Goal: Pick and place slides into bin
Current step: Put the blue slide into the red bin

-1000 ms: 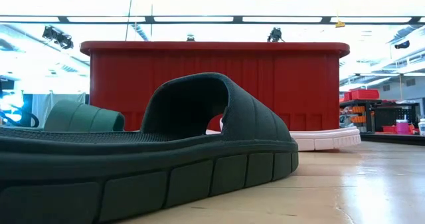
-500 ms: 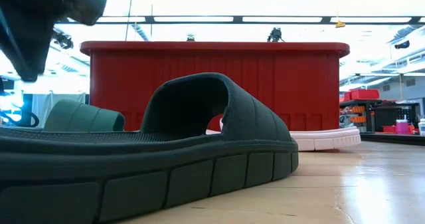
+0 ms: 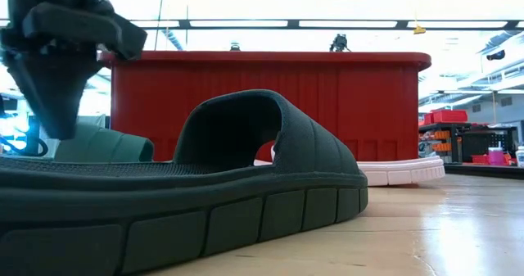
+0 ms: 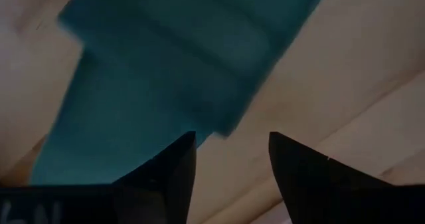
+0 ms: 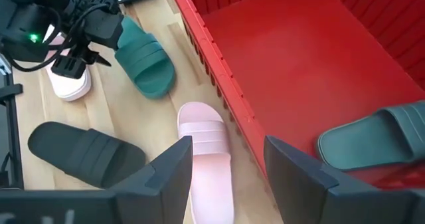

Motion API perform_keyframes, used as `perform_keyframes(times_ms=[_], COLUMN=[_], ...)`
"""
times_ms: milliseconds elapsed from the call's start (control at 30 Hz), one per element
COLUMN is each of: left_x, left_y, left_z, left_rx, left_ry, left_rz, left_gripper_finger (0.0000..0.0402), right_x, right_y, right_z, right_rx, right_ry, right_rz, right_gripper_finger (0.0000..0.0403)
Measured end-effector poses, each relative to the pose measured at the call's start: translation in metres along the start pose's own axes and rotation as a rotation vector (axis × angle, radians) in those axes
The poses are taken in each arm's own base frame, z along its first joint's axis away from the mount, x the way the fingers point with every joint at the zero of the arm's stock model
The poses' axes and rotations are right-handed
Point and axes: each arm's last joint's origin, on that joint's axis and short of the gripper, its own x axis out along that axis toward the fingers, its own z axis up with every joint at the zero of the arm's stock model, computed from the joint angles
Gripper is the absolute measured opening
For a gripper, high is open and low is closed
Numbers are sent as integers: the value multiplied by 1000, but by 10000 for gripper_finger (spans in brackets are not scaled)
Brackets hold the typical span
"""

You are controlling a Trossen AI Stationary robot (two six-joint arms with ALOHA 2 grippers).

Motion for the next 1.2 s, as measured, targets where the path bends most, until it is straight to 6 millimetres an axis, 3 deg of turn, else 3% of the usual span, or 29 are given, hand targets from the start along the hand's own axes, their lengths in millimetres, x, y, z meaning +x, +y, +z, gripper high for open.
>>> perform_keyframes(times_ms=[233, 467, 633, 800, 967, 1200], left_x=[4, 7, 7, 5, -35, -138], left_y=[2, 3, -5, -11, -35, -50], left_z=[14, 25, 36, 43, 47, 57], left_rx=[-7, -49, -29, -32, 6, 60], left_ry=[-23, -18, -48, -42, -82, -282], left_rz=[10, -3, -113, -203, -353, -440], left_gripper_finger=[170, 90, 23, 11, 9, 8], right_x=[0, 0, 0, 0, -3, -9], right_y=[0, 0, 0, 0, 6, 18], right_z=[0, 0, 0, 0, -4, -14], right_rx=[9, 35, 35, 35, 32, 47], right_ry=[0, 0, 0, 1, 8, 33], right_rz=[0, 0, 0, 3, 26, 67], right_gripper_finger=[190, 190, 190, 190, 190, 190])
